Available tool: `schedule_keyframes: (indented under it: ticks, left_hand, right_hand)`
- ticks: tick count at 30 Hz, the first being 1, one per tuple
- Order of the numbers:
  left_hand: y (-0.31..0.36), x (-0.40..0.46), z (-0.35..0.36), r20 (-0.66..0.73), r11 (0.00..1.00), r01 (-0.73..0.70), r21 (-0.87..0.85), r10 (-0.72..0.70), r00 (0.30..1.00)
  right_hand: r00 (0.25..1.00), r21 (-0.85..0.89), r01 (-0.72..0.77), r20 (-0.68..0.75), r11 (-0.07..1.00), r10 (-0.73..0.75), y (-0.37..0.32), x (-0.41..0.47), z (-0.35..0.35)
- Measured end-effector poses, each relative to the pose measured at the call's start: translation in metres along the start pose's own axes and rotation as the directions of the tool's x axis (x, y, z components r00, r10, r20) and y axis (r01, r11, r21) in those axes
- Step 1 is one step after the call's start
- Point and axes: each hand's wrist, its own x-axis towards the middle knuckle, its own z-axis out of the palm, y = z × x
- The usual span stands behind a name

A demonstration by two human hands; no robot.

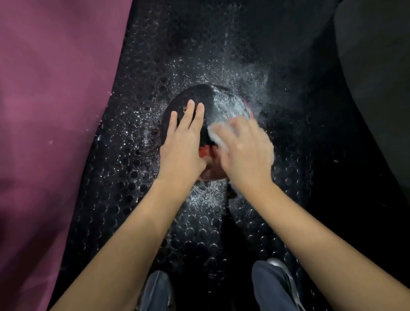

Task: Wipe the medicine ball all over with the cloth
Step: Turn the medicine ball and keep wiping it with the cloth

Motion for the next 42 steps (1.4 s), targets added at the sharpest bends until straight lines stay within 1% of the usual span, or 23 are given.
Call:
schedule_keyframes:
  ticks: [1,3,7,8,10,12,13,16,17,20,22,24,26,27,29,31,32,35,36,37,39,41,42]
  left_hand:
    - [-0.001,-0.001,0.000,-0.005,1.000,0.001,-0.015,-0.001,1.000]
    - [-0.001,-0.004,0.001,0.000,1.000,-0.002,-0.023,0.002,1.000]
    - [0.002,0.000,-0.001,0.007,1.000,0.001,0.006,-0.001,1.000]
    - [0.002,0.000,0.000,0.001,1.000,0.007,-0.005,-0.007,1.000]
    - [-0.001,-0.002,0.001,-0.017,1.000,0.010,-0.029,-0.011,1.000]
    - [-0.001,-0.005,0.001,-0.013,0.999,0.016,-0.033,-0.016,1.000]
    - [0.000,-0.006,0.002,-0.007,1.000,0.017,-0.021,-0.017,1.000]
    - [0.002,-0.001,-0.001,-0.006,1.000,0.021,0.001,-0.021,1.000]
    - [0.002,0.000,-0.001,-0.016,1.000,0.023,-0.004,-0.023,1.000]
    - [-0.001,0.000,0.001,-0.062,1.000,0.017,-0.011,-0.017,0.998]
    - [0.000,-0.002,0.003,-0.056,1.000,0.014,-0.001,-0.014,0.998]
    - [0.002,0.001,0.003,-0.035,1.000,0.020,0.018,-0.019,0.999]
    - [0.002,0.004,0.000,-0.031,1.000,0.027,0.002,-0.027,0.999]
    - [0.000,0.005,-0.001,-0.047,1.000,0.029,-0.009,-0.029,0.998]
    - [-0.002,0.005,-0.001,-0.069,0.999,0.038,-0.024,-0.039,0.997]
    - [-0.001,0.000,0.000,-0.057,0.998,0.050,-0.037,-0.052,0.997]
    - [0.001,-0.002,0.000,-0.050,0.998,0.046,-0.033,-0.047,0.998]
    - [0.006,0.000,0.001,-0.047,0.999,0.032,-0.002,-0.032,0.998]
    - [0.006,0.000,0.001,-0.052,0.999,0.036,-0.002,-0.036,0.998]
    - [0.005,0.000,0.001,-0.060,0.999,0.041,-0.008,-0.041,0.997]
    - [0.002,0.000,0.001,-0.059,0.998,0.052,-0.028,-0.054,0.997]
    - [0.002,-0.001,0.001,-0.055,0.998,0.050,-0.042,-0.052,0.997]
    - [0.003,-0.002,0.002,-0.059,0.999,0.043,-0.034,-0.045,0.997]
  right_hand:
    - [0.999,-0.016,0.048,0.013,0.999,-0.048,0.002,-0.010,0.000]
    - [0.997,-0.005,0.074,0.014,0.997,-0.073,0.011,-0.018,-0.004]
    - [0.999,-0.009,-0.030,-0.024,0.999,0.030,0.007,0.006,-0.001]
    - [0.999,-0.023,-0.018,-0.027,1.000,0.017,0.003,0.005,0.000]
    - [0.998,-0.063,0.063,-0.023,0.996,-0.065,0.004,-0.008,0.001]
    - [0.993,-0.062,0.114,-0.013,0.992,-0.115,0.011,-0.017,-0.005]
    - [0.994,-0.052,0.110,-0.017,0.993,-0.111,0.015,-0.014,-0.006]
    - [1.000,-0.039,0.020,-0.015,0.999,-0.021,0.007,0.004,-0.004]
    - [1.000,-0.043,0.014,-0.014,0.999,-0.014,0.002,0.005,-0.003]
    - [0.993,-0.096,0.119,-0.009,0.988,-0.121,0.001,-0.008,0.000]
    - [0.987,-0.093,0.161,-0.007,0.983,-0.163,0.010,-0.009,-0.006]
    - [0.993,-0.083,0.116,0.001,0.990,-0.116,0.010,0.001,-0.007]
    - [0.998,-0.062,0.052,0.040,0.997,-0.049,0.001,0.011,-0.007]
    - [0.998,-0.076,0.051,0.052,0.996,-0.047,-0.003,0.012,-0.005]
    - [0.992,-0.128,0.112,0.071,0.985,-0.103,-0.003,0.006,-0.004]
    - [0.989,-0.116,0.132,0.078,0.984,-0.124,0.006,0.002,-0.009]
    - [0.992,-0.106,0.110,0.077,0.988,-0.102,0.010,0.005,-0.012]
    - [0.992,-0.092,-0.018,0.126,0.996,0.030,0.007,0.032,-0.012]
    - [0.989,-0.103,-0.028,0.139,0.994,0.042,0.003,0.036,-0.011]
    - [0.989,-0.116,-0.012,0.143,0.993,0.028,0.000,0.035,-0.010]
    - [0.989,-0.103,0.060,0.144,0.993,-0.044,0.003,0.023,-0.010]
    - [0.986,-0.053,0.059,0.156,0.997,-0.050,0.010,0.019,-0.016]
    - [0.987,-0.052,0.029,0.161,0.998,-0.020,0.011,0.025,-0.016]
